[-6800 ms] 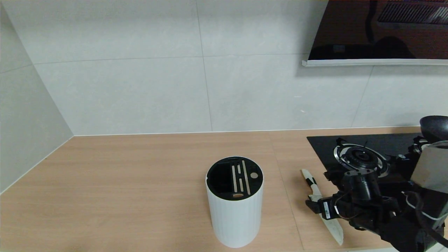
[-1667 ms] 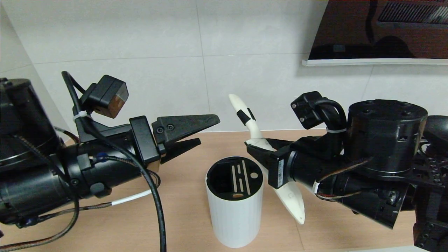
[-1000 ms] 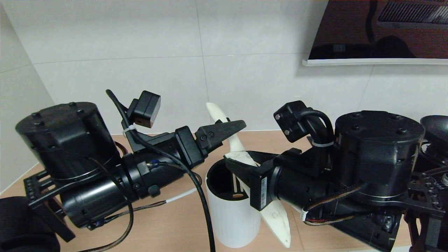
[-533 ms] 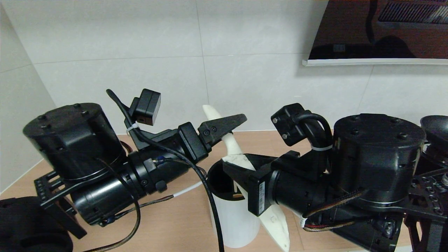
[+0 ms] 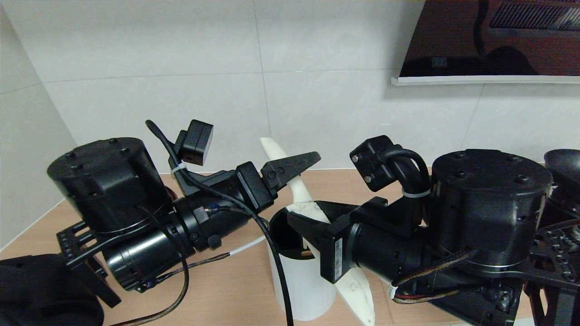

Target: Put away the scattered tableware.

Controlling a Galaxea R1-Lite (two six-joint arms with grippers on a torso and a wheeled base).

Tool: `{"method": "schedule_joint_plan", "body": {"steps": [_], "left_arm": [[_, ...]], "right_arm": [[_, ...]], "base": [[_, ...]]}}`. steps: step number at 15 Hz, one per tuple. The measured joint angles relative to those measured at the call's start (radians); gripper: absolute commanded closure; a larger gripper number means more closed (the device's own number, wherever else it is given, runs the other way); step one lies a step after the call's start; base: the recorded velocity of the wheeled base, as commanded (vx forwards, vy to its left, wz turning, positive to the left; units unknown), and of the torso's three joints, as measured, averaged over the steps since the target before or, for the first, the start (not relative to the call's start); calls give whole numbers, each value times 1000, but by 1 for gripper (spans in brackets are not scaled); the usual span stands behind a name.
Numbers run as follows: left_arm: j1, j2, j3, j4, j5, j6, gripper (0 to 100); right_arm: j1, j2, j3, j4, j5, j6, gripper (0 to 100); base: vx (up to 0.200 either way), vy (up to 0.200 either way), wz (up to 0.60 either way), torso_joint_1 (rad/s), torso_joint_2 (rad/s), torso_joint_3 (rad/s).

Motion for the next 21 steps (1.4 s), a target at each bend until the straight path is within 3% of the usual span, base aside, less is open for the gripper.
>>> {"method": "schedule_joint_plan", "body": {"steps": [13,14,21], "left_arm": [[1,2,-1,-1,0,1,100],[1,0,-1,-1,0,1,100],[1,-7,-2,-1,-1,0,100]], "right_arm": [[0,-16,3,2,0,0,100],[-2,-17,2,2,1,0,0],[-6,-18,0,0,0,0,0]], "base": [[0,0,0,0,0,0],[0,0,0,0,0,0],[0,0,0,0,0,0]]}}
